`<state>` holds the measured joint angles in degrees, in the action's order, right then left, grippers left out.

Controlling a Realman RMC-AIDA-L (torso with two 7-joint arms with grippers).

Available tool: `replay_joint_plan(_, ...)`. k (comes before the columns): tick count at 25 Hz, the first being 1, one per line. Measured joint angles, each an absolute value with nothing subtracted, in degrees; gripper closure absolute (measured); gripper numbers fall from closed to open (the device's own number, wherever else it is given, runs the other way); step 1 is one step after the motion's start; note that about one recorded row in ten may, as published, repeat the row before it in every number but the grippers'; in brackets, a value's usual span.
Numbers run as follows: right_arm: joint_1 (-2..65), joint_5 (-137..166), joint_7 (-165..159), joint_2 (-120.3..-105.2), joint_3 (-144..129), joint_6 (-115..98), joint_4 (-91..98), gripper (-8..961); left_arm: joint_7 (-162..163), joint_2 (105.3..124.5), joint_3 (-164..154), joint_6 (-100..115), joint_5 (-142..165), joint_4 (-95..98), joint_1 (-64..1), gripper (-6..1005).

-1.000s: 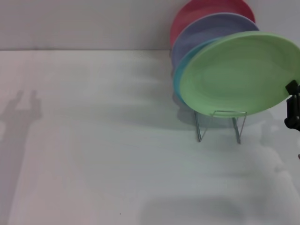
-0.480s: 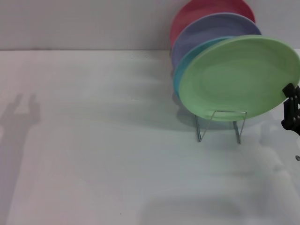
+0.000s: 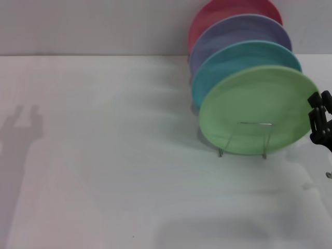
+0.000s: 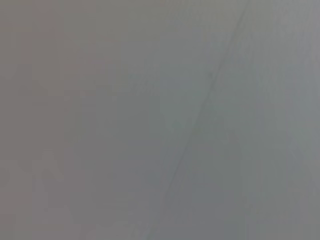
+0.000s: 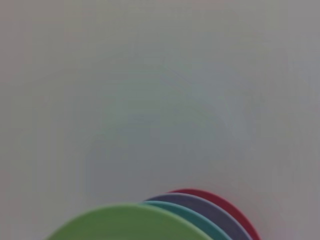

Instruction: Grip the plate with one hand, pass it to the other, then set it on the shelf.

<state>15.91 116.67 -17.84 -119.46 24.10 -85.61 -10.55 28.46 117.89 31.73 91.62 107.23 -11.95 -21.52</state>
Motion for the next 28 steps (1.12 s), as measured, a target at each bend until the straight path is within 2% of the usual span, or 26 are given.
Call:
replay_joint_plan(11, 16.6, 116.8, -18.2, -119.32, 21.5, -86.2, -10.5, 742, 28.5, 117.80, 31.7, 92.1, 107.2, -11.9, -21.7, 623)
replay_joint_plan(22, 16.0, 116.8, -18.6, -119.26, 21.3, -88.5, -10.2, 690, 28.5, 117.51, 31.7, 92.1, 107.2, -11.8, -21.9, 621)
replay_joint_plan(27, 15.6, 116.7, -19.0, -119.19, 21.2, -89.1, -9.9, 555, 28.5, 117.50, 31.7, 92.1, 107.2, -11.8, -21.9, 620)
replay_joint_plan(28, 15.4, 116.7, -19.1, -119.16, 21.2, -89.7, -9.9, 555, 28.5, 117.50, 31.7, 92.1, 107.2, -11.8, -21.9, 620)
